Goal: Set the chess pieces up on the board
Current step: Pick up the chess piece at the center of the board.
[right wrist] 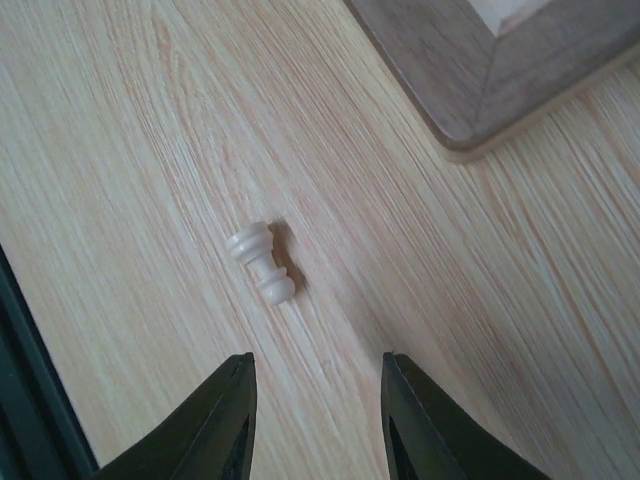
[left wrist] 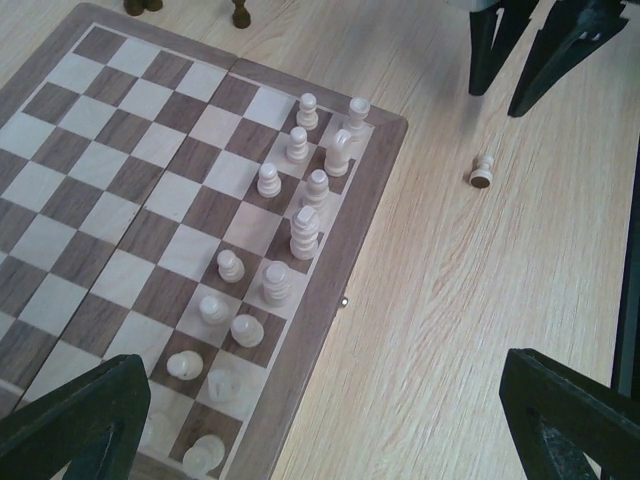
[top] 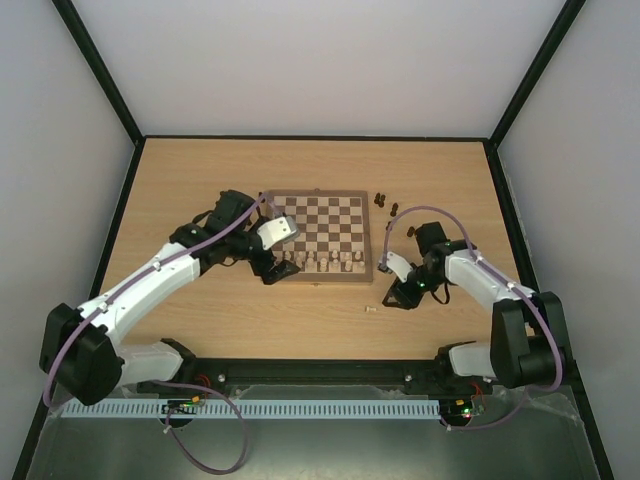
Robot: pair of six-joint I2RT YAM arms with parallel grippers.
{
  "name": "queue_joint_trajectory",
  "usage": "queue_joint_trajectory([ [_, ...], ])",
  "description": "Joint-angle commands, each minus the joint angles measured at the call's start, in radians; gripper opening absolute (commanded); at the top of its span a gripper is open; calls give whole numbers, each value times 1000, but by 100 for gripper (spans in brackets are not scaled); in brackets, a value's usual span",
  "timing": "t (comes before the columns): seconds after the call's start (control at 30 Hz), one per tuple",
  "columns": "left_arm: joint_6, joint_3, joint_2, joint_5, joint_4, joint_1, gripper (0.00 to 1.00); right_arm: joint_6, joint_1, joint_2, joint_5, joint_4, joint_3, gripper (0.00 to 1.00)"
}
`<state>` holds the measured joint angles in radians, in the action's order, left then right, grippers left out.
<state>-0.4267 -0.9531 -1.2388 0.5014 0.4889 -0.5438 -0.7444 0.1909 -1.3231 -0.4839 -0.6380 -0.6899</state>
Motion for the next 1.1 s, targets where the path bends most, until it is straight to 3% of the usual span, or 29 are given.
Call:
queue_joint_trajectory([
  [0.0,12,-23,-31,15,-45,-17,99,-4,46,16,-2,111,40,35],
  [1.07,5,-10,-119,19,-80,-21,99,14,213,-43,60,248,146,32],
])
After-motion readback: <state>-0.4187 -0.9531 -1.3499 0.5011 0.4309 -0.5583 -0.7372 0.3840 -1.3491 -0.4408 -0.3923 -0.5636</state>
